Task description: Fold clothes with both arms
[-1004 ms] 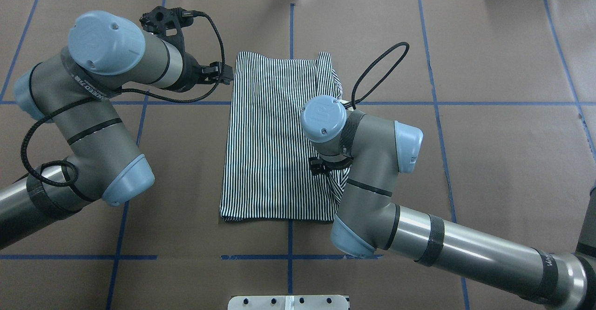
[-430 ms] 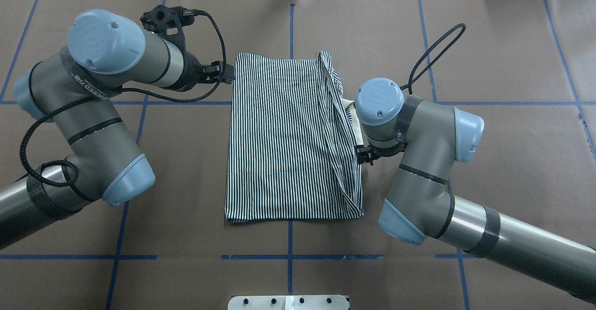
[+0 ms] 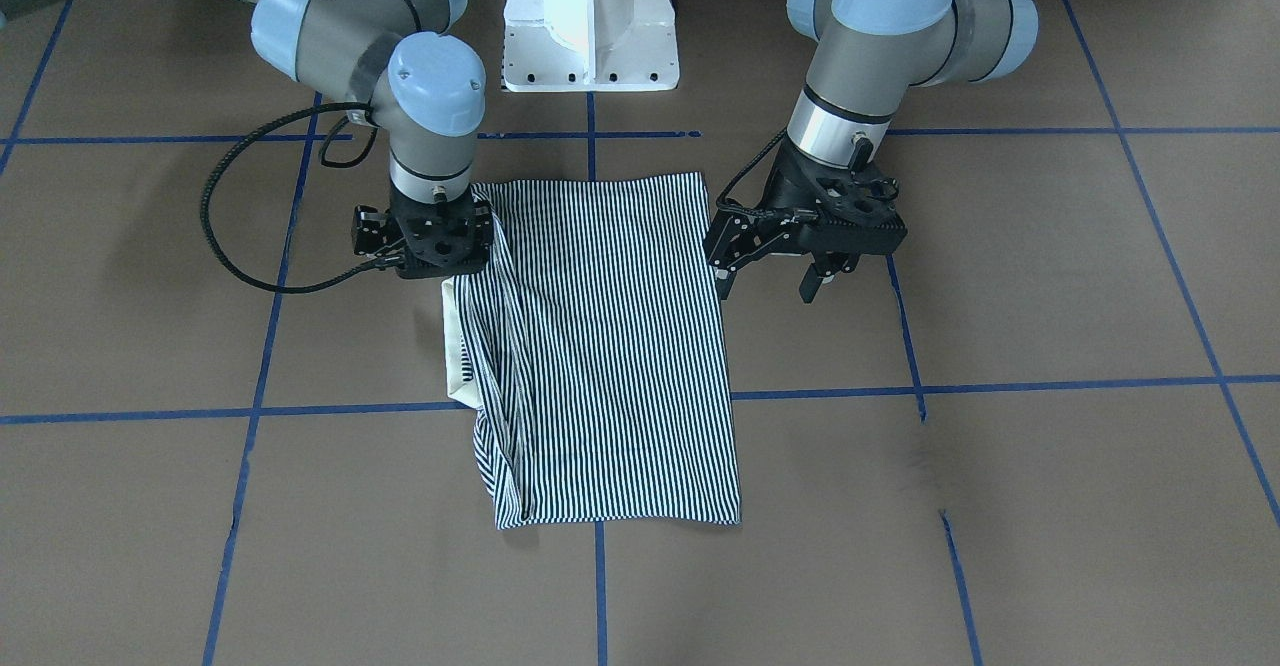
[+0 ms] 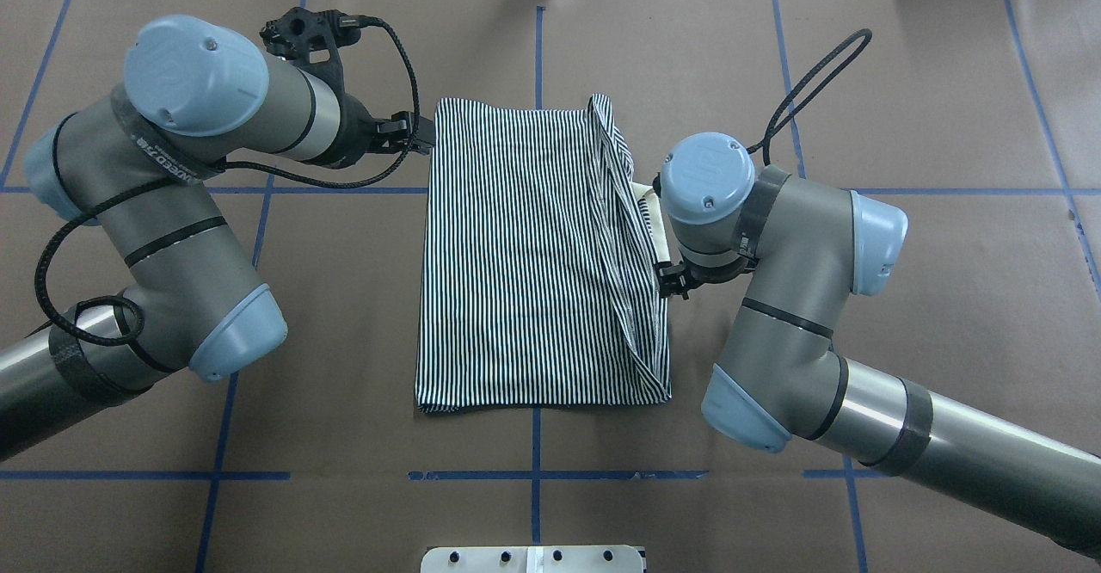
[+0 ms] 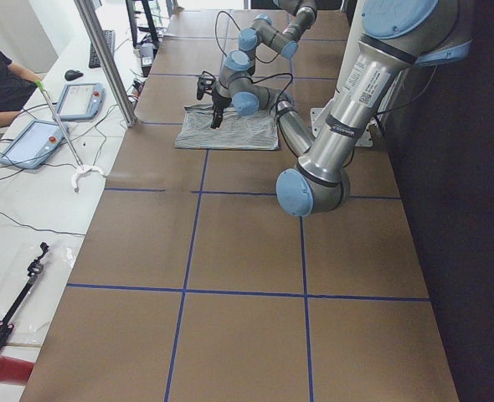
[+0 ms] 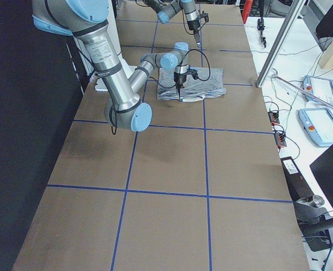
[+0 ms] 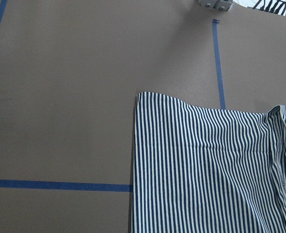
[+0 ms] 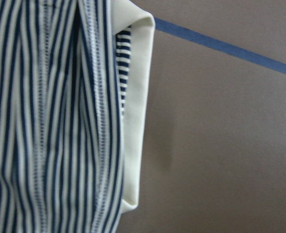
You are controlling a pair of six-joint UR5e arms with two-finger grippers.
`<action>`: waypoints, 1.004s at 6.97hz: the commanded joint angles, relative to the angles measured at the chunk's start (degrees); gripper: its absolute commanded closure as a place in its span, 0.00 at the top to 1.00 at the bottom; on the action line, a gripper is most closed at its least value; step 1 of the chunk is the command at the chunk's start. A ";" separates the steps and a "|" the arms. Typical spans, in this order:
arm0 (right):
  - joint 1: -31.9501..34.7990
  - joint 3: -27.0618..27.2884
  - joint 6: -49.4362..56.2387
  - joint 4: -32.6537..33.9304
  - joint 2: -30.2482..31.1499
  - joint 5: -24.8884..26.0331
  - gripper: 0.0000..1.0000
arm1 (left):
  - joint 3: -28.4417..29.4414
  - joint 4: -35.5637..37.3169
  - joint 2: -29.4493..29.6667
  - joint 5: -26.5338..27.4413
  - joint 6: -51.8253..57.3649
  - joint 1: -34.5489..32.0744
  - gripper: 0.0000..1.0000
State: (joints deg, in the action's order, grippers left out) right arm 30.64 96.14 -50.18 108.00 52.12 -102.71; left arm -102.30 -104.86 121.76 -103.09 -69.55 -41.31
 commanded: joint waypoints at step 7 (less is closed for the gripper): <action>-5.59 -5.79 -1.50 0.10 -3.78 4.18 1.00 | 0.17 0.00 -0.11 -0.09 0.03 0.00 1.00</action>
State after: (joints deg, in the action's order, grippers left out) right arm 24.93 90.68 -51.83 108.09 48.34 -98.78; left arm -102.13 -104.85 121.67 -103.17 -69.52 -41.35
